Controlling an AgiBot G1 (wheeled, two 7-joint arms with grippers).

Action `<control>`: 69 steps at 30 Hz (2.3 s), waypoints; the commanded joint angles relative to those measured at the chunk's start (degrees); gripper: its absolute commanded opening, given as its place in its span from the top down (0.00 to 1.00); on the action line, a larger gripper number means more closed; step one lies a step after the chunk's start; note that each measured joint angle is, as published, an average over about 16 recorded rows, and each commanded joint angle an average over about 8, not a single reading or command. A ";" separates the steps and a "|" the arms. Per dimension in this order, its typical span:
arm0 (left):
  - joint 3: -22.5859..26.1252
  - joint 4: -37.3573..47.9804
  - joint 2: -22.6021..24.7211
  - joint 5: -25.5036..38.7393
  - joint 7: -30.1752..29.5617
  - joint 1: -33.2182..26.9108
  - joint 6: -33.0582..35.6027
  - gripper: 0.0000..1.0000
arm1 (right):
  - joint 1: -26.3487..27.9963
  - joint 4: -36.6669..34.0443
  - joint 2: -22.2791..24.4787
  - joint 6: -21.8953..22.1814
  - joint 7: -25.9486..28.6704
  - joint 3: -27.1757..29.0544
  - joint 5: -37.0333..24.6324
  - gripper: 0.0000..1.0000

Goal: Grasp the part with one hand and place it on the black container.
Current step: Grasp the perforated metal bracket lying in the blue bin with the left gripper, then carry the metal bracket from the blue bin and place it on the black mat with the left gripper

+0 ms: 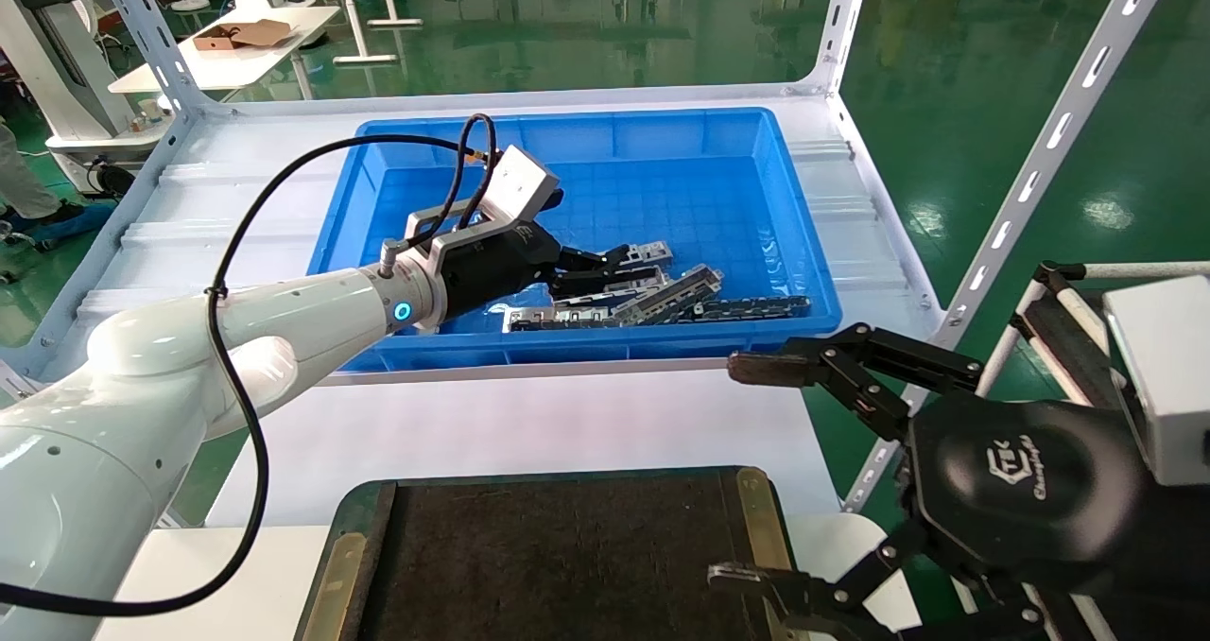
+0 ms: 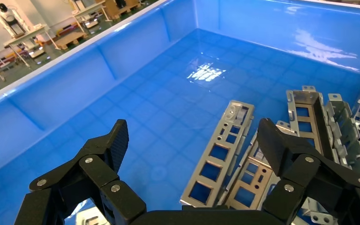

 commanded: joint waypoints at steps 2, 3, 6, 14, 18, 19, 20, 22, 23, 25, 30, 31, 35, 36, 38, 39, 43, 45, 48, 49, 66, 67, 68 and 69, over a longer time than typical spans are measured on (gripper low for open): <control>1.80 -1.37 0.00 -0.73 -1.42 0.58 -1.11 0.13 | 0.00 0.00 0.00 0.00 0.00 0.00 0.00 0.44; 2.39 -1.70 -0.01 -1.04 -1.83 0.69 -1.50 0.25 | 0.00 0.00 0.00 0.00 0.00 0.00 0.00 0.56; 4.16 -2.51 -0.04 -2.02 -3.03 0.97 -2.68 0.63 | 0.00 0.00 0.00 0.00 0.00 0.00 0.00 0.94; 8.71 -3.73 -0.12 -4.54 -5.45 1.56 -5.60 1.00 | 0.00 0.00 0.00 0.00 0.00 -0.01 0.01 1.00; 10.79 -4.20 -0.15 -5.77 -6.38 1.76 -6.75 1.00 | 0.00 0.00 0.00 0.00 0.00 -0.01 0.01 1.00; 11.30 -4.31 -0.15 -6.09 -6.60 1.81 -7.01 1.00 | 0.00 0.00 0.00 0.00 -0.01 -0.01 0.01 1.00; 11.80 -4.41 -0.16 -6.41 -6.82 1.84 -7.26 1.00 | 0.00 0.00 0.00 0.00 -0.01 -0.01 0.01 1.00; 12.76 -4.59 -0.18 -7.04 -7.21 1.88 -7.73 1.00 | 0.00 0.00 0.00 0.00 -0.01 -0.01 0.01 1.00; 13.23 -4.66 -0.19 -7.35 -7.40 1.89 -7.97 1.00 | 0.00 0.00 0.00 0.00 -0.01 -0.01 0.01 1.00; 14.12 -4.77 -0.21 -7.97 -7.74 1.91 -8.41 1.00 | 0.00 0.00 0.01 0.01 -0.01 -0.01 0.01 1.00; 16.14 -4.79 -0.26 -9.51 -8.44 1.90 -9.48 1.00 | 0.00 0.00 0.01 0.01 -0.01 -0.02 0.01 1.00; 16.51 -4.74 -0.28 -9.82 -8.55 1.90 -9.69 1.00 | 0.00 0.00 0.01 0.01 -0.01 -0.02 0.01 1.00; 17.87 -4.49 -0.32 -10.98 -8.87 1.91 -10.45 1.00 | 0.01 0.00 0.01 0.01 -0.01 -0.02 0.01 1.00; 18.17 -4.40 -0.34 -11.25 -8.92 1.92 -10.62 1.00 | 0.01 0.00 0.01 0.01 -0.01 -0.02 0.01 1.00; 18.76 -4.21 -0.36 -11.81 -8.99 1.91 -10.94 1.00 | 0.01 0.00 0.01 0.01 -0.01 -0.02 0.01 1.00; 19.02 -4.12 -0.37 -12.08 -9.01 1.91 -11.08 1.00 | 0.01 0.00 0.01 0.01 -0.01 -0.02 0.01 1.00; 19.96 -3.70 -0.42 -13.21 -9.08 1.82 -11.59 1.00 | 0.01 0.00 0.01 0.01 -0.01 -0.02 0.02 1.00; 20.37 -3.50 -0.44 -13.76 -9.09 1.76 -11.80 1.00 | 0.01 0.00 0.01 0.01 -0.01 -0.02 0.02 1.00; 20.94 -3.24 -0.46 -14.57 -9.04 1.69 -12.05 1.00 | 0.01 0.00 0.01 0.01 -0.01 -0.03 0.02 1.00; 21.13 -3.17 -0.46 -14.83 -9.01 1.67 -12.12 1.00 | 0.01 0.00 0.01 0.01 -0.01 -0.03 0.02 1.00; 21.30 -3.09 -0.76 -21.86 -8.62 -1.83 -11.09 1.00 | 0.01 0.00 0.01 0.01 -0.02 -0.04 0.02 1.00; 21.17 -3.03 -0.83 -22.33 -8.44 -2.11 -10.56 1.00 | 0.01 0.00 0.01 0.01 -0.02 -0.04 0.02 1.00; 21.03 -2.94 -0.92 -22.79 -8.24 -2.37 -9.93 1.00 | 0.01 0.00 0.01 0.01 -0.02 -0.04 0.02 1.00; 20.89 -2.82 -1.02 -23.23 -8.00 -2.60 -9.24 1.00 | 0.01 0.00 0.01 0.01 -0.02 -0.04 0.02 1.00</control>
